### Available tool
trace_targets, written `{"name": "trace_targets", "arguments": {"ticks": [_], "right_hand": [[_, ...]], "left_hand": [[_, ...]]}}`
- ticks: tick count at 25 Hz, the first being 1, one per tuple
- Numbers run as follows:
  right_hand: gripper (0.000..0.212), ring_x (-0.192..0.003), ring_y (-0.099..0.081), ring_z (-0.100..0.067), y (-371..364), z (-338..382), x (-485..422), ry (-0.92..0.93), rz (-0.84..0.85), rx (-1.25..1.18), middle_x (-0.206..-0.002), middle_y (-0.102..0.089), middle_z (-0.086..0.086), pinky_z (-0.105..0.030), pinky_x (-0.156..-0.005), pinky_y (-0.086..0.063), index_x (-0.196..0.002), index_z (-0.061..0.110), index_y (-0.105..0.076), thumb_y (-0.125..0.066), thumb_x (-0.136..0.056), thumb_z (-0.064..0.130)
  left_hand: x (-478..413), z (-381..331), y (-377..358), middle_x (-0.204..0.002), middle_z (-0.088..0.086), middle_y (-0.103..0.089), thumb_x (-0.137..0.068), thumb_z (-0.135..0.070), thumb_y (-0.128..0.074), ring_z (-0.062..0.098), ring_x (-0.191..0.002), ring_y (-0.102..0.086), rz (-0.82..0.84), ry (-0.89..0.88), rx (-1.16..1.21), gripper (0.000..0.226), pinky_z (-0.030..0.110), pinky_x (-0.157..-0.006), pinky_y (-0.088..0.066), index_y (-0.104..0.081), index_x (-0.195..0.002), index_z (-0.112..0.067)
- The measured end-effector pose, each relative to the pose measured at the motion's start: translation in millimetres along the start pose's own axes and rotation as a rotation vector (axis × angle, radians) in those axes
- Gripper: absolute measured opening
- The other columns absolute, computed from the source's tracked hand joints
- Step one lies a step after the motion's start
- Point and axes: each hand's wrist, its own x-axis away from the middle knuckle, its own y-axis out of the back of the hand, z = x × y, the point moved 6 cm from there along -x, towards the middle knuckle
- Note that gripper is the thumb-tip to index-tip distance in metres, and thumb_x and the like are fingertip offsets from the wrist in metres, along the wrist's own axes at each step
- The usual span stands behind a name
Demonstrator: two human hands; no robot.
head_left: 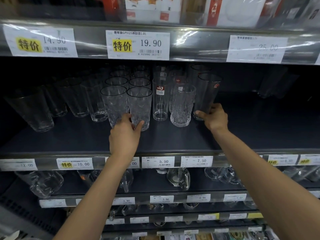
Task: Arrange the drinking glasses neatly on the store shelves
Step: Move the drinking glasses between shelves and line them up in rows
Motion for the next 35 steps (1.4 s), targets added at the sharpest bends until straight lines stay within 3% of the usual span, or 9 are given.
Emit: {"name": "trace_targets", "arguments": {"ticks": [12,19,25,32,35], "right_hand": [[0.051,-0.11,-0.062,-0.031,-18.9,-8.7,-17.6,0.11,0.037,0.106,-0.114,-0.069,-0.013,-0.037,-0.092,-0.05,-0.126,0.011,-0.058,-0.075,-0.084,0.033],[0.047,-0.105,-0.065,-0.028,-17.6,-12.1,-16.8,0.068,0.012,0.06,-0.107,-0.071,-0.009,-0.04,-0.09,-0.052,-0.121,0.01,-0.058,-0.076,-0.084,0.032],[0.044,-0.111,-0.063,-0.03,-18.6,-11.1,-18.7,0.086,0.017,0.096,-0.113,-0.071,-0.011,-0.036,-0.091,-0.049,-0.125,0.01,-0.059,-0.07,-0.089,0.033],[0.047,-0.106,-0.064,-0.03,-19.8,-9.1,-19.5,0.114,0.024,0.155,-0.107,-0.071,-0.012,-0.025,-0.077,-0.041,-0.131,0.014,-0.06,-0.066,-0.092,0.038],[0.048,-0.106,-0.063,-0.029,-18.7,-9.3,-19.9,0.098,0.028,0.153,-0.107,-0.07,-0.011,-0.028,-0.08,-0.044,-0.132,0.013,-0.059,-0.066,-0.091,0.038]], "left_hand": [[-1.2,2.1,-1.4,-0.096,0.003,-0.076,-0.093,-0.047,-0.063,0.04,-0.099,-0.067,-0.007,0.009,-0.002,0.05,0.047,-0.078,-0.051,-0.057,-0.13,-0.014],[0.6,-0.3,2.3,-0.095,0.004,-0.076,-0.093,-0.046,-0.064,0.036,-0.096,-0.069,-0.014,0.001,0.007,0.049,0.044,-0.076,-0.052,-0.058,-0.129,-0.013],[2.0,-0.3,3.6,-0.097,0.002,-0.075,-0.094,-0.047,-0.062,0.035,-0.095,-0.068,0.002,0.017,0.02,0.047,0.045,-0.079,-0.054,-0.058,-0.13,-0.017],[1.1,1.7,2.1,-0.097,0.001,-0.075,-0.093,-0.048,-0.062,0.034,-0.097,-0.069,-0.001,0.039,0.024,0.049,0.044,-0.08,-0.054,-0.057,-0.13,-0.017],[1.2,2.2,2.0,-0.096,0.001,-0.075,-0.093,-0.048,-0.063,0.034,-0.096,-0.069,-0.005,0.042,0.021,0.048,0.044,-0.079,-0.053,-0.057,-0.128,-0.015]]}}
